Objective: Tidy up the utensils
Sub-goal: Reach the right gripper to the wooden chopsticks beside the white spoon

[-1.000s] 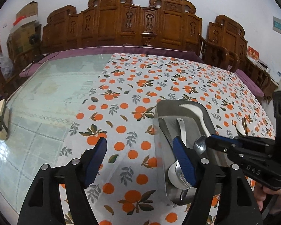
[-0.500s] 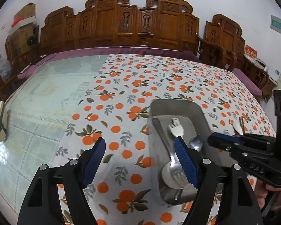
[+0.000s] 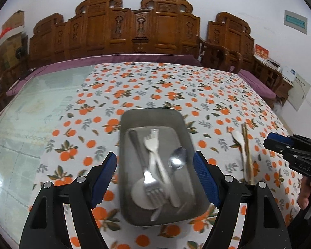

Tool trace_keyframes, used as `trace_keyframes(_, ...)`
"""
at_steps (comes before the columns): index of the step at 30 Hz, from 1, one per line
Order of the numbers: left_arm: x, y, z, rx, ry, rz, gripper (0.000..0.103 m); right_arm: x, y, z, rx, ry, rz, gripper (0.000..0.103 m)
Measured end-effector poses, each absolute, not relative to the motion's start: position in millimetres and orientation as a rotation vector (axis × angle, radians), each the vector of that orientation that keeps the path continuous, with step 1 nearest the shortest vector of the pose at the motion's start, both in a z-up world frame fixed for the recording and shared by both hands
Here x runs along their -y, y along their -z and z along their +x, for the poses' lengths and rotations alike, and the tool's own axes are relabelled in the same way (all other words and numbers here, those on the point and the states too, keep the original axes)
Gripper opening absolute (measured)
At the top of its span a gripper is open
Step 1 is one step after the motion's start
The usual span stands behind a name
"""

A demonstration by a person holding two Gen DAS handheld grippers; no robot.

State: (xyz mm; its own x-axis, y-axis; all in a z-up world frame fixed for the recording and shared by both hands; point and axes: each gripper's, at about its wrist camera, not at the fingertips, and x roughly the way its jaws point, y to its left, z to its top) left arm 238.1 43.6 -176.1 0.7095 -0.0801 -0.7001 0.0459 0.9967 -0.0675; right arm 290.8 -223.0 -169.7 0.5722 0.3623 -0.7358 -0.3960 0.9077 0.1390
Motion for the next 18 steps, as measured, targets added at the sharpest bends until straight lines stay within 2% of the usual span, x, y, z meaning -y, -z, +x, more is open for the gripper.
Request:
trace_keyframes(7,-13,178,231,-0.775,0.119,-0.007,0.074,267,208,297,-0.938,-0.351,0.050,0.034)
trace_keyframes(18,6,181,226,-0.772,0.155,0.025,0.074,249,241,308,-1.020,-0.362,0.033,0.033)
